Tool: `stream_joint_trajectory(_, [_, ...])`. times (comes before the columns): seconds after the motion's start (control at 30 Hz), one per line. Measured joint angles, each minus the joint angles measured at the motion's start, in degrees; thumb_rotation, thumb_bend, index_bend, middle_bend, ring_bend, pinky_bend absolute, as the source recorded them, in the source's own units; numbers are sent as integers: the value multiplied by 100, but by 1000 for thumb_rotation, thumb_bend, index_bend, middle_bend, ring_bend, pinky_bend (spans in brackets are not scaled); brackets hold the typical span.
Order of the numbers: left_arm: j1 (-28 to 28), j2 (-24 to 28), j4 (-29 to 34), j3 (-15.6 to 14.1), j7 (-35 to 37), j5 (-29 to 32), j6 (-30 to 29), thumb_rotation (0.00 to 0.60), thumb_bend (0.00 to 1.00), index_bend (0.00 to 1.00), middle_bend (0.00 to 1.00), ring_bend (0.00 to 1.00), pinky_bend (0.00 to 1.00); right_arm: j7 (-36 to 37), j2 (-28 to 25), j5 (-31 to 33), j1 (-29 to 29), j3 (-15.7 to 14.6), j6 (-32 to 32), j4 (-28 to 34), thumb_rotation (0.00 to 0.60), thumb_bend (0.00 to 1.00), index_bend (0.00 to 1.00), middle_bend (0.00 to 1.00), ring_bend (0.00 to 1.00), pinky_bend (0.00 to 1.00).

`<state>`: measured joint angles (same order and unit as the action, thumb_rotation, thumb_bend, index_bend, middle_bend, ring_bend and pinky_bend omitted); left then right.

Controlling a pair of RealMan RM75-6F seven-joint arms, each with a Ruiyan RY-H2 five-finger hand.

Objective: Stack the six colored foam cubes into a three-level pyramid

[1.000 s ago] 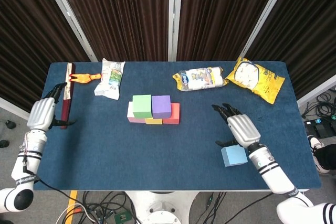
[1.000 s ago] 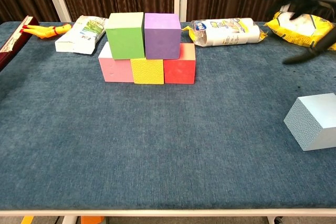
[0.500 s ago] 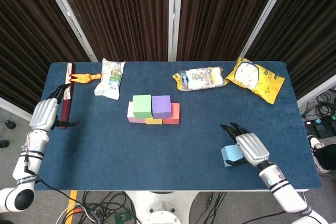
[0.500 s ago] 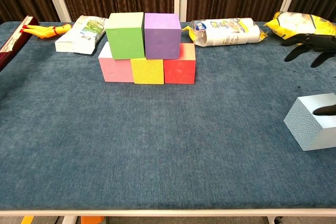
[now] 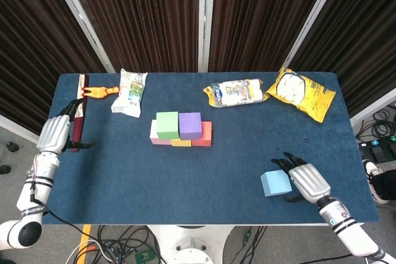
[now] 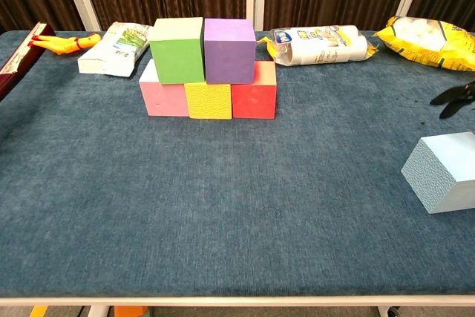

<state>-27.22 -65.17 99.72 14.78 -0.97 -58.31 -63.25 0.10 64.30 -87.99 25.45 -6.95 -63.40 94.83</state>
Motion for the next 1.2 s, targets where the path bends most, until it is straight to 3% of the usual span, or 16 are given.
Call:
stream_joint_trajectory(0.13, [-13,1,7,6,-19,34,-2,600,9,76,78,121,309,11,82,-158,67,-12,175,-164,600,58,207,290,79,197])
stream_joint_trajectory(0.27, [-16,-7,0,11,-1,50,-7,600,9,75,78,121,309,131,151,-337,85,48,68,-234,600,137,394,453,203,217])
stream_joint_trajectory(0.43, [-24,-31,-27,8,2,54,-11,600,9,76,78,122,309,567,17,-586,190,293,-237,-132,600,139,430,487,233,205])
stream_joint_trajectory(0.67, [-53,-115,-50,-33,-4,-2,14,600,9,76,78,122,308,1015,-369,-592,846,1054,-136,296,600,132,443,490,231,199])
stream_joint_trajectory(0.87, [-89,-169,-72,-52,-63,-62,7,600,9,76,78,121,308,1245,-504,-22,1631,1810,576,498,600,130,443,485,226,199])
stream_joint_trajectory(1.03, [-125,-184,-66,-72,-87,-123,37,600,9,75,78,121,309,1249,-343,688,2368,2274,1400,378,600,130,443,477,226,198])
stream_joint_trajectory(1.2, [-147,-189,-76,-109,-100,-161,82,600,10,76,78,122,308,1170,169,1343,3060,2581,2056,-157,600,130,444,461,225,190])
